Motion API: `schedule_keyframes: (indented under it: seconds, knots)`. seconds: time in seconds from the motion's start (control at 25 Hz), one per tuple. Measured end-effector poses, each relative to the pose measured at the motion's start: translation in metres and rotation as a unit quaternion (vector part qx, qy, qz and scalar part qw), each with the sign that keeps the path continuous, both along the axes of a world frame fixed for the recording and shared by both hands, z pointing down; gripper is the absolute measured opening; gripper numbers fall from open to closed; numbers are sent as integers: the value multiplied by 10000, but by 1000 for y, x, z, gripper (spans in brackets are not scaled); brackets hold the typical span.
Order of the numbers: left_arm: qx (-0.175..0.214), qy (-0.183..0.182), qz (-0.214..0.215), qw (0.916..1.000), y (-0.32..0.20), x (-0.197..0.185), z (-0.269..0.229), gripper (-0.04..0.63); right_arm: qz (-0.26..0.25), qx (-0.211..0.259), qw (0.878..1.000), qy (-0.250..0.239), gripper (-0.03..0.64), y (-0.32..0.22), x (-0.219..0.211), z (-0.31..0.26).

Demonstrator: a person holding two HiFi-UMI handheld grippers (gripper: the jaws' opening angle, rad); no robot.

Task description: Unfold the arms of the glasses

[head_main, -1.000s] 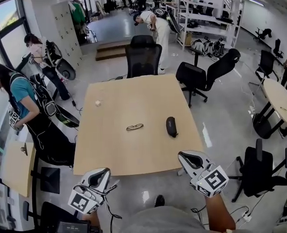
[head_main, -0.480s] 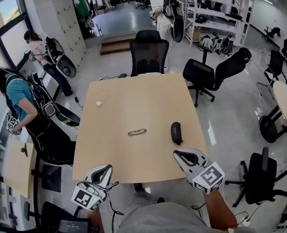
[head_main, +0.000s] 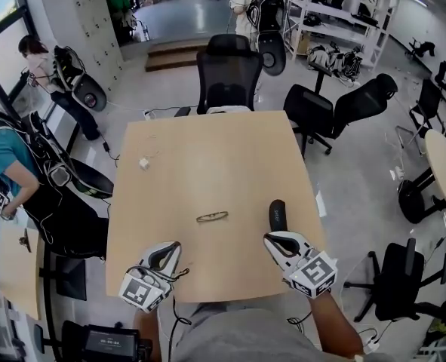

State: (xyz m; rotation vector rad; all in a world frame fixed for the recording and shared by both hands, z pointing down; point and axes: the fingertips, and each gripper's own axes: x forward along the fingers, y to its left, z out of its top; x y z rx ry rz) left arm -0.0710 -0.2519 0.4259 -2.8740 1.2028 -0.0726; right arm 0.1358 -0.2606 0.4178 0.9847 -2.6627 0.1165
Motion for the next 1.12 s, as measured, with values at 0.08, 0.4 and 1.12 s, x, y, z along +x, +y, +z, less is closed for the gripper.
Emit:
schedule_keyframes:
  seconds: [0.08,0.4,1.12]
  knots:
    - [-272,-50,-33,9996,-29,-5,28,6,10,-173,9998,61,8,-26,-7,21]
    - [-1503,-534,196,9870,-119,-1,169,6,-222,-925,9936,611,9,-115,-43,124]
    - [-2378,-1575,921,9540,-170,18,331,9,-790,-2149,9437,2386,61,-184,-77,345]
